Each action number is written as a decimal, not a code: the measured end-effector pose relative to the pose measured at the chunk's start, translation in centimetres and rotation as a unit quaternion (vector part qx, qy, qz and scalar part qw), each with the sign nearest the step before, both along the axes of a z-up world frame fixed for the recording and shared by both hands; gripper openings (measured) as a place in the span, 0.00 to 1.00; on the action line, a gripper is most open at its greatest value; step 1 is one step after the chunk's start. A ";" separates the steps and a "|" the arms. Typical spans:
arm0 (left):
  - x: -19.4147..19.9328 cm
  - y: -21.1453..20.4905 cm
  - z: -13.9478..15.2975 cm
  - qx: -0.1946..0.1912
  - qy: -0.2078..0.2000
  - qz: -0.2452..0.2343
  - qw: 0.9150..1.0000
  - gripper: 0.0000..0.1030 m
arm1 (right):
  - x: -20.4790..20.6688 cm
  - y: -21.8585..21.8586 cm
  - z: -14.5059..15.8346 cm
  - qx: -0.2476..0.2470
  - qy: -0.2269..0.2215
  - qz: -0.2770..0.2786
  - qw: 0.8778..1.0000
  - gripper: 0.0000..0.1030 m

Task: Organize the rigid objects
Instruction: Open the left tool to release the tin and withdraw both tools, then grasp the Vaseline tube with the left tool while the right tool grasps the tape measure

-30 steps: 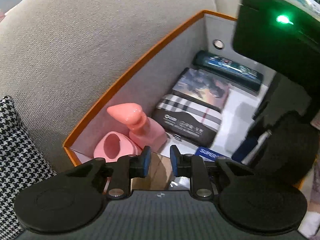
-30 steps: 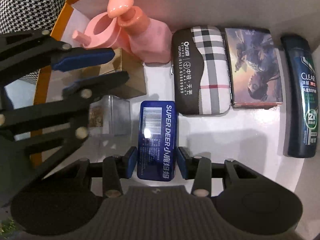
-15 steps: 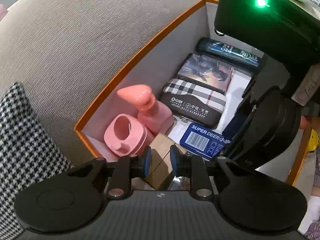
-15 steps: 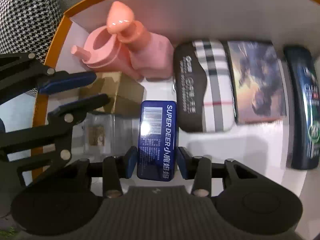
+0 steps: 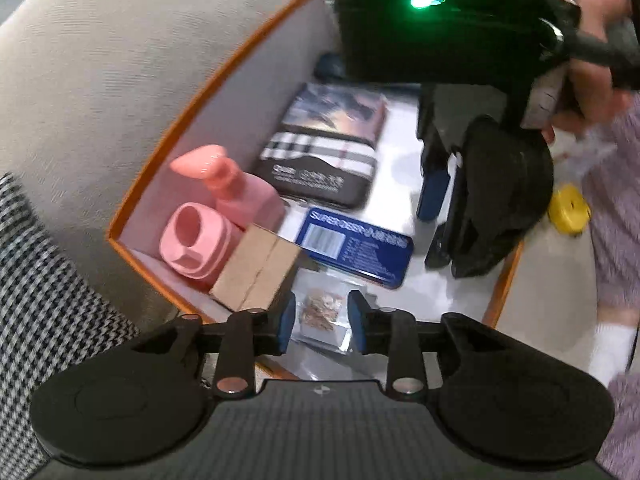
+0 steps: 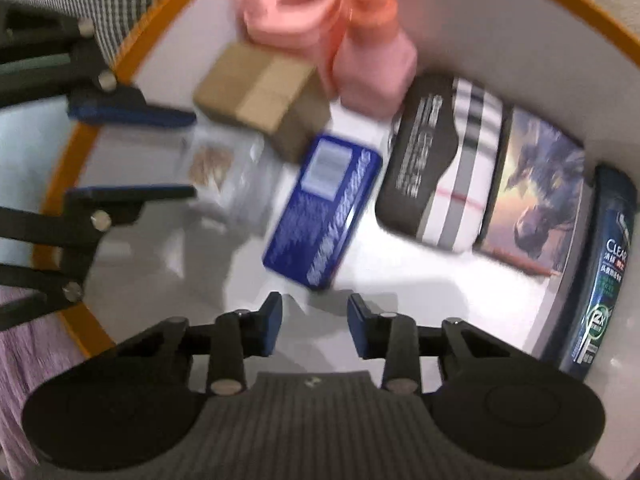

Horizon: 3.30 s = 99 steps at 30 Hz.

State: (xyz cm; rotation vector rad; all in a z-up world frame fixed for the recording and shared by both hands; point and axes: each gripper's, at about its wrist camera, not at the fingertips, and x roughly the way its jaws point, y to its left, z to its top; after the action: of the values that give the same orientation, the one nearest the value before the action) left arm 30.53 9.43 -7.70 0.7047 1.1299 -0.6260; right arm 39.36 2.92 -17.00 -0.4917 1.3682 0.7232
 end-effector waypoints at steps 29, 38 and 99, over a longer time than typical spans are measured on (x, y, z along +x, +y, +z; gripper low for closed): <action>-1.2 -2.2 -3.2 0.187 -0.074 -0.127 0.971 0.68 | -4.5 -7.3 8.0 0.118 -0.098 -0.044 0.987 0.23; -3.1 -2.2 1.7 0.095 -0.136 -0.011 0.986 0.66 | -9.2 -11.7 9.0 0.184 -0.161 -0.062 0.968 0.25; -16.7 -7.5 -2.9 -0.237 -0.172 0.304 0.907 0.51 | -18.7 -17.0 -4.9 0.124 -0.194 -0.178 0.957 0.62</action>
State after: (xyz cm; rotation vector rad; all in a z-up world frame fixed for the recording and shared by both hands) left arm 13.86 1.97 -10.56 0.0178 0.7589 -0.2055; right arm 20.71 -14.03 -21.95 -0.1656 0.9453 0.4619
